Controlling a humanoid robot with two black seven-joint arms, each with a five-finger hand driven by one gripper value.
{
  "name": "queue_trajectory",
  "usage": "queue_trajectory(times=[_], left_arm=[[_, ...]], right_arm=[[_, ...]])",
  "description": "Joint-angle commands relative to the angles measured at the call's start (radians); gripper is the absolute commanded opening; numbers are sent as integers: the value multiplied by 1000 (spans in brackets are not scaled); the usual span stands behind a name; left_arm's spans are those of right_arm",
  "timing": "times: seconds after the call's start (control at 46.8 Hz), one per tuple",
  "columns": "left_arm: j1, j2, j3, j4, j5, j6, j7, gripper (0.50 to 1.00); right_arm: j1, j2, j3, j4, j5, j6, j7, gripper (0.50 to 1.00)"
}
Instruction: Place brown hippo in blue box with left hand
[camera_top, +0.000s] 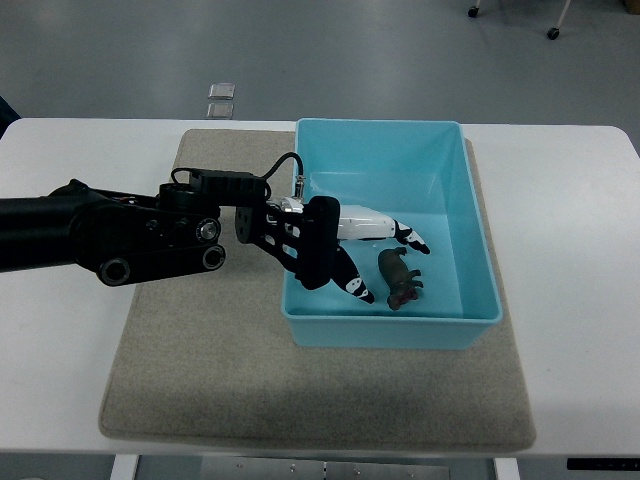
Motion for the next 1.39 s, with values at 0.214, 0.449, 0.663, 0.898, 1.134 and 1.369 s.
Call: queue_trajectory(times=[0.214, 0.449, 0.663, 0.898, 1.134, 1.369], left_arm=[[9, 14, -137, 37, -37, 121, 0, 994], [50, 46, -292, 40, -289, 190, -2, 994], [130, 111, -389, 46, -523, 259, -84, 992], [230, 131, -464, 117, -804, 345, -232, 992], [311, 131, -582, 171, -953, 386, -250, 994], [414, 125, -737, 210, -1019, 386, -250, 994]], right_arm=[[0, 0, 0, 0, 0, 0, 0, 936], [0, 0, 0, 0, 0, 0, 0, 936], [0, 0, 0, 0, 0, 0, 0, 936], [0, 0, 0, 0, 0, 0, 0, 936], [0, 0, 0, 0, 0, 0, 0, 936], [0, 0, 0, 0, 0, 0, 0, 936]])
